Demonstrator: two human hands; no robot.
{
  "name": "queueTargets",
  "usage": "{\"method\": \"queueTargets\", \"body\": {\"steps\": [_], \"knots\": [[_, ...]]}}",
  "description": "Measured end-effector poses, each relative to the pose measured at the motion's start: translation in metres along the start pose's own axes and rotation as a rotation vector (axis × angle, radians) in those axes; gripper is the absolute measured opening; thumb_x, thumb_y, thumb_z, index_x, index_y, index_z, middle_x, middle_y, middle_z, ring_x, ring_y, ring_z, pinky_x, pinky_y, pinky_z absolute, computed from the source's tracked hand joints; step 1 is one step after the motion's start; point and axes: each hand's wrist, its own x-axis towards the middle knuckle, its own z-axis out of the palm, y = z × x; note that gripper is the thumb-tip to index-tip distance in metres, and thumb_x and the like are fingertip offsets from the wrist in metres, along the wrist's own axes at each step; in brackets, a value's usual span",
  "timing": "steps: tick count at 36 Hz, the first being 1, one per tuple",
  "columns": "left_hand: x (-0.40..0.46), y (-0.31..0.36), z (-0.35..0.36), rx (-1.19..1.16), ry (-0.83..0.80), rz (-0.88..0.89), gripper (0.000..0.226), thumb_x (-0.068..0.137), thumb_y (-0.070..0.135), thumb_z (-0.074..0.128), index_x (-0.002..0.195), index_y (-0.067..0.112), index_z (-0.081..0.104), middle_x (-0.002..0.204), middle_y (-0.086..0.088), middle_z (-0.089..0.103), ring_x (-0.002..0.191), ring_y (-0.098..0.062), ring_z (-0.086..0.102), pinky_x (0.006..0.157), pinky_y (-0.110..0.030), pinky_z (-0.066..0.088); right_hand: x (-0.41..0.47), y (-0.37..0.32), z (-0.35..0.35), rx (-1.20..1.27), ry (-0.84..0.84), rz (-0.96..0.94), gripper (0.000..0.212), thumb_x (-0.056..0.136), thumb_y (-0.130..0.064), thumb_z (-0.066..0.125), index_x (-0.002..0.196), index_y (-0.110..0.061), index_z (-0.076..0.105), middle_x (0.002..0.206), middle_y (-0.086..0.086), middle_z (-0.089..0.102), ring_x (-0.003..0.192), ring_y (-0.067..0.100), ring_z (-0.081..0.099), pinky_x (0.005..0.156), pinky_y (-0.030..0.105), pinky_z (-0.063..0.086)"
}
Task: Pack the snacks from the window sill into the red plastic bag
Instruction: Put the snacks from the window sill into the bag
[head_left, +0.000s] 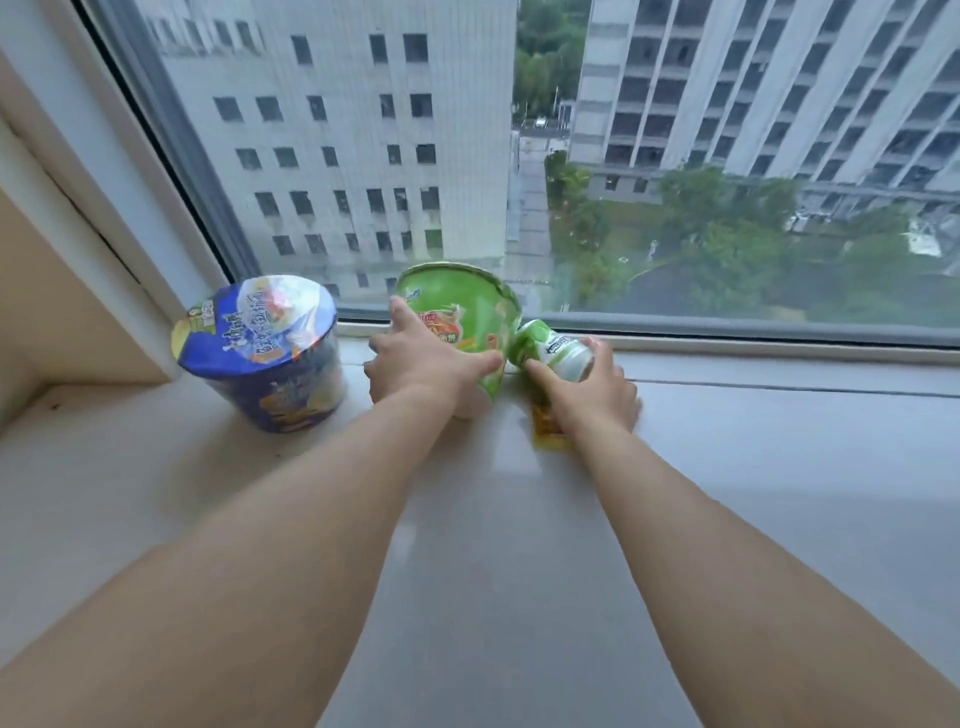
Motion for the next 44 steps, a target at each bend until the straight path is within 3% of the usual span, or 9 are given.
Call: {"method": "queueTargets", "body": {"steps": [7,12,17,21,26,29,33,40,44], "knots": [[-0.007,-0.003,0.001,0.009,0.014,0.049,0.124,0.060,0.060,0.077,0.150,0.025,0.000,0.141,-0.018,0.033,0.128,-0.037,0.040,0.101,-0.042,0.038,-0.013,0.017,0.005,0.144,0.049,-0.098,0.065,0.071,-0.053,0.071,0.124,-0.029,0.043,0.113,0.008,0.062,0.111,0.031,0.052,0.096,0.038,0.040],[-0.012,-0.003,-0.002,0.014,0.000,0.050,0.123,0.062,0.058,0.076,0.150,0.025,-0.004,0.141,-0.018,0.031,0.128,-0.037,0.039,0.101,-0.043,0.039,-0.036,0.030,-0.009,0.311,0.088,-0.081,0.069,0.062,-0.058,0.070,0.118,-0.028,0.041,0.105,-0.002,0.059,0.106,0.026,0.057,0.096,0.042,0.042],[-0.008,-0.001,-0.001,0.026,-0.005,0.042,0.123,0.061,0.059,0.076,0.150,0.025,-0.002,0.141,-0.019,0.030,0.127,-0.038,0.040,0.100,-0.043,0.039,-0.061,0.036,-0.010,0.026,0.116,-0.237,0.087,0.054,-0.075,0.053,0.123,-0.023,0.047,0.109,0.001,0.060,0.109,0.025,0.053,0.096,0.037,0.031],[-0.006,-0.001,0.001,0.020,0.010,0.040,0.124,0.060,0.060,0.077,0.150,0.025,-0.001,0.141,-0.019,0.030,0.126,-0.038,0.041,0.100,-0.043,0.039,-0.065,0.039,-0.003,-0.105,0.080,-0.280,0.077,0.066,-0.060,0.072,0.128,-0.024,0.043,0.117,-0.002,0.056,0.113,0.026,0.048,0.089,0.037,0.033],[-0.012,-0.007,0.001,0.000,0.033,0.072,0.123,0.062,0.059,0.076,0.150,0.024,-0.003,0.141,-0.019,0.030,0.126,-0.038,0.040,0.101,-0.043,0.038,-0.074,0.039,-0.008,-0.208,0.015,-0.275,0.077,0.074,-0.063,0.064,0.134,-0.026,0.035,0.122,-0.002,0.051,0.103,0.028,0.058,0.077,0.034,0.042],[-0.026,-0.018,0.002,-0.061,0.067,0.108,0.125,0.060,0.057,0.078,0.150,0.023,-0.001,0.139,-0.018,0.032,0.126,-0.036,0.041,0.103,-0.040,0.036,-0.088,0.043,-0.015,-0.246,-0.015,-0.254,0.075,0.077,-0.063,0.060,0.135,-0.025,0.033,0.124,-0.002,0.050,0.097,0.032,0.062,0.076,0.034,0.043],[-0.059,-0.052,0.000,-0.236,0.108,0.078,0.125,0.051,0.054,0.084,0.147,0.015,0.014,0.139,-0.014,0.035,0.124,-0.035,0.047,0.101,-0.038,0.040,-0.125,0.057,-0.035,-0.264,-0.100,-0.175,0.072,0.079,-0.060,0.059,0.135,-0.025,0.032,0.124,0.000,0.052,0.098,0.033,0.061,0.076,0.034,0.042],[-0.142,-0.097,-0.022,-0.396,0.022,-0.088,0.118,0.041,0.044,0.091,0.138,0.011,0.032,0.133,-0.012,0.049,0.119,-0.030,0.053,0.097,-0.040,0.047,-0.184,0.070,-0.085,-0.092,-0.281,0.092,0.069,0.072,-0.056,0.068,0.123,-0.028,0.031,0.113,0.000,0.060,0.098,0.025,0.060,0.074,0.030,0.042],[-0.195,-0.117,-0.049,-0.345,-0.079,-0.112,0.122,0.033,0.053,0.086,0.137,0.017,0.033,0.132,-0.006,0.050,0.116,-0.026,0.054,0.095,-0.041,0.048,-0.219,0.062,-0.121,-0.083,-0.330,0.122,0.064,0.070,-0.052,0.070,0.117,-0.025,0.036,0.100,0.001,0.060,0.086,0.023,0.056,0.069,0.029,0.042]]}}
